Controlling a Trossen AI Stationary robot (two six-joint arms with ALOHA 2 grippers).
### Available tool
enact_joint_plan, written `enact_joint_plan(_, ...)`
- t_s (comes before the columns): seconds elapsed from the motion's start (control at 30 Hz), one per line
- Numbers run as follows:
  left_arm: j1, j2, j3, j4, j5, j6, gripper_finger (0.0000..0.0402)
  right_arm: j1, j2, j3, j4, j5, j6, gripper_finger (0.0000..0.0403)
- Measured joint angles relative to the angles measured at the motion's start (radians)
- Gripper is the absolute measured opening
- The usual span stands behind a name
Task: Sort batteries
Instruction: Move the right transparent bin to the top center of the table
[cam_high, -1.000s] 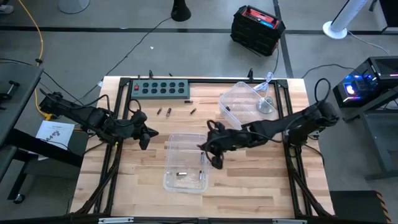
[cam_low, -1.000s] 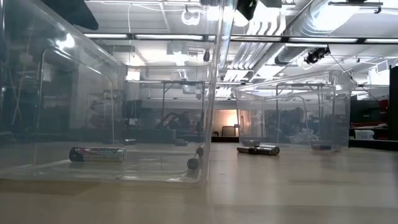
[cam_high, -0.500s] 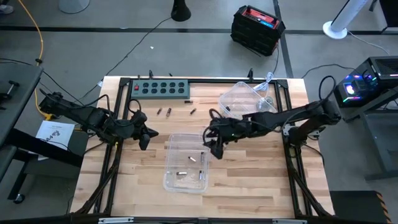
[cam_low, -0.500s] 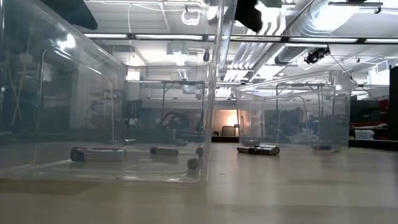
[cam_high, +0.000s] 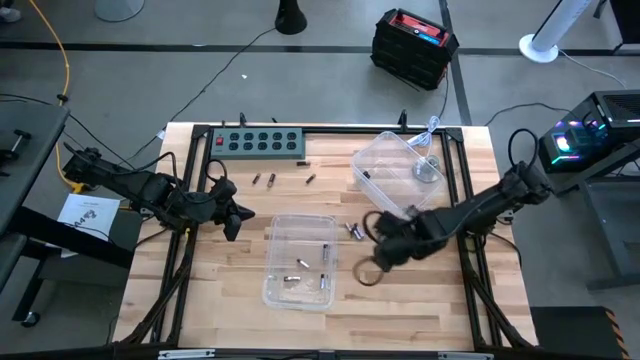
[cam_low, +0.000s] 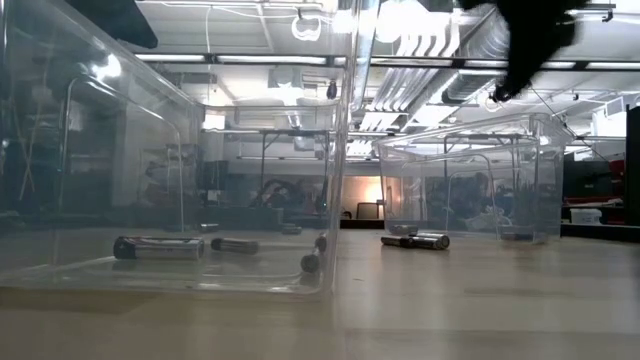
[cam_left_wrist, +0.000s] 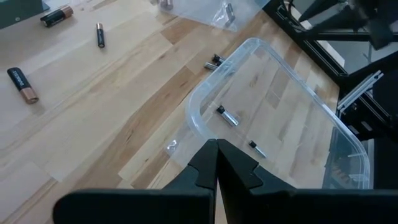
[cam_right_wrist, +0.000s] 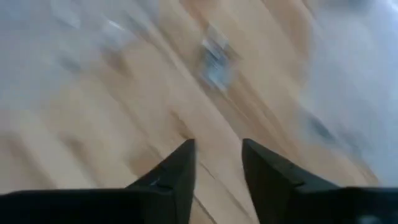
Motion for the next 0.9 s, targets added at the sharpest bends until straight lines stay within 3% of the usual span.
enact_joint_plan(0.17, 0.0, 0.0, 0.0, 0.0, -0.017, 0.001, 0.0, 0.07, 0.0, 0.0, -0.336, -0.027, 0.258, 0.0013)
enact_joint_plan(0.33, 0.0, 0.0, 0.0, -0.001, -0.052, 0.001, 0.0, 0.03, -0.011, -0.052, -0.36, -0.062, 0.335, 0.0003)
enact_joint_plan(0.43, 0.0, 0.0, 0.0, -0.001, -0.054, 0.002, 0.0, -0.03, -0.013, -0.154, -0.36, -0.117, 0.339, 0.0002)
enact_joint_plan(0.57, 0.0, 0.0, 0.0, -0.001, -0.051, 0.002, 0.0, -0.111, -0.027, -0.282, -0.334, -0.112, 0.349, 0.0001)
enact_joint_plan(0.73, 0.0, 0.0, 0.0, -0.001, -0.051, 0.002, 0.0, -0.22, -0.04, -0.314, -0.274, 0.061, 0.333, 0.0)
enact_joint_plan(0.9, 0.0, 0.0, 0.0, -0.001, -0.069, 0.003, 0.0, -0.362, -0.04, -0.287, -0.066, 0.236, 0.145, 0.0)
